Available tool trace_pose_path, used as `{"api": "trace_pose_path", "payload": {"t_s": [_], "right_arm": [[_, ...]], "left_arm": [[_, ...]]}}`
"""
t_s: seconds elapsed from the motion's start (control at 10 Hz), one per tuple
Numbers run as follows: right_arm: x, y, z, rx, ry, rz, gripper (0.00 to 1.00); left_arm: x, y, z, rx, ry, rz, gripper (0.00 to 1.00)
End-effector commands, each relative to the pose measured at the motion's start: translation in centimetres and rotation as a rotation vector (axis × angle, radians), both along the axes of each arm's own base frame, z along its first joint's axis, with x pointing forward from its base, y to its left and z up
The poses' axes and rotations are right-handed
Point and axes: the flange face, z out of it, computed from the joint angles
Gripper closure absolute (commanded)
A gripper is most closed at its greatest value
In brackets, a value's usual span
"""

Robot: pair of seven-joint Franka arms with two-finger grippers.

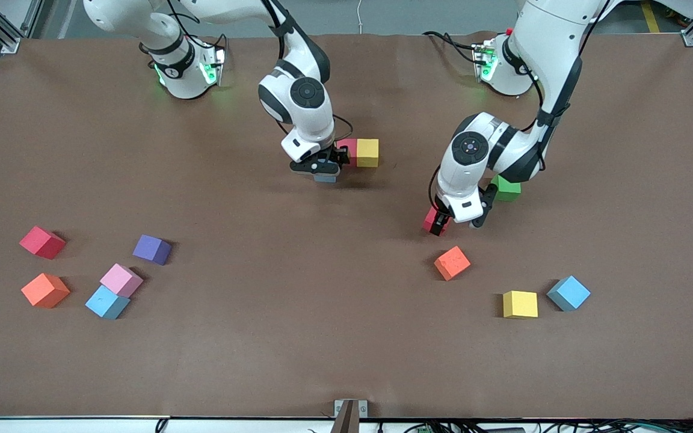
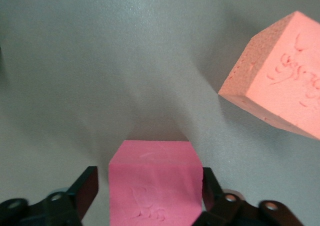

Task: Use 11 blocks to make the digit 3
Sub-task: 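Place the blue block below green with the right gripper while the left gripper grasps red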

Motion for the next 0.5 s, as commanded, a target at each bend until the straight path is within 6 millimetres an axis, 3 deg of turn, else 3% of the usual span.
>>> {"api": "trace_pose_path", "payload": {"t_s": [0.0,0.2,0.4], "right_arm": [[2.0,-2.6,2.2,0.002,0.003,-0.071,0.00],[6.1,-6.3,4.7,0.020,-0.015,-0.153,0.00],[9.9,-10.5,5.9,0.015,-0.034,-0.221,0.00]], "left_arm": [[0.3,0.2,0.2,-0.002,-0.017,-0.005,0.52],[0.5,0.1,0.7,-0.006,-0.024,-0.003,0.67],[2.5,0.2,2.6,-0.019,-0.047,0.033,0.73]]}}
